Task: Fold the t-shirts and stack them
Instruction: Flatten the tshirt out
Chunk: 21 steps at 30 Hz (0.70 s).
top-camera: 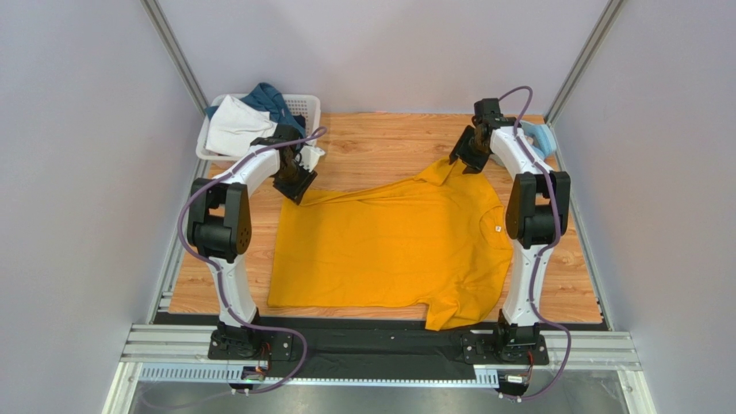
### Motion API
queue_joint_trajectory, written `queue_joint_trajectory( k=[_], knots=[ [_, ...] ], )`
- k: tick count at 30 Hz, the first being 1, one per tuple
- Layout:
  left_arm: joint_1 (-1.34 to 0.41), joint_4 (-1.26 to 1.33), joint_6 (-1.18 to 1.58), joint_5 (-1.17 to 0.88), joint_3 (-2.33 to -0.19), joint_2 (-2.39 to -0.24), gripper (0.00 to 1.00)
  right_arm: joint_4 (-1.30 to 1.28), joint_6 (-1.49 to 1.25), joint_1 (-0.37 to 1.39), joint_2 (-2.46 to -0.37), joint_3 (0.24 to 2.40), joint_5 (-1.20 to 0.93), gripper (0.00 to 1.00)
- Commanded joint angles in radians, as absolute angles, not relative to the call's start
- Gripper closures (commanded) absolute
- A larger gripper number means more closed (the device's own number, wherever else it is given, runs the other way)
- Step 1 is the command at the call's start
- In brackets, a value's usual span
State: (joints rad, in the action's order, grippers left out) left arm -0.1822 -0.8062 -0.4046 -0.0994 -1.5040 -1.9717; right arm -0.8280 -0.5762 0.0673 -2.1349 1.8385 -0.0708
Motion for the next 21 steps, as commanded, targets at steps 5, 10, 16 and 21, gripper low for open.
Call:
queue_joint_trajectory(
  k=[5, 10, 16, 21],
  knots=[
    [-0.152, -0.776, -0.368, -0.104, -1.552, -2.009, 0.50, -0.848, -0.540, 0.018, -2.259, 2.008, -0.109, 0.47],
    [-0.132, -0.778, -0.347, -0.127, -1.563, -2.014, 0.45, -0.841, -0.537, 0.017, -2.310, 2.075, -0.141, 0.48],
    [-0.117, -0.781, -0.327, -0.153, -1.562, -2.016, 0.36, -0.807, -0.557, 0.014, -2.365, 2.120, -0.186, 0.49],
    [-0.112, -0.790, -0.316, -0.161, -1.588, -2.022, 0.36, -0.801, -0.568, 0.012, -2.398, 2.151, -0.206, 0.50]
  ],
)
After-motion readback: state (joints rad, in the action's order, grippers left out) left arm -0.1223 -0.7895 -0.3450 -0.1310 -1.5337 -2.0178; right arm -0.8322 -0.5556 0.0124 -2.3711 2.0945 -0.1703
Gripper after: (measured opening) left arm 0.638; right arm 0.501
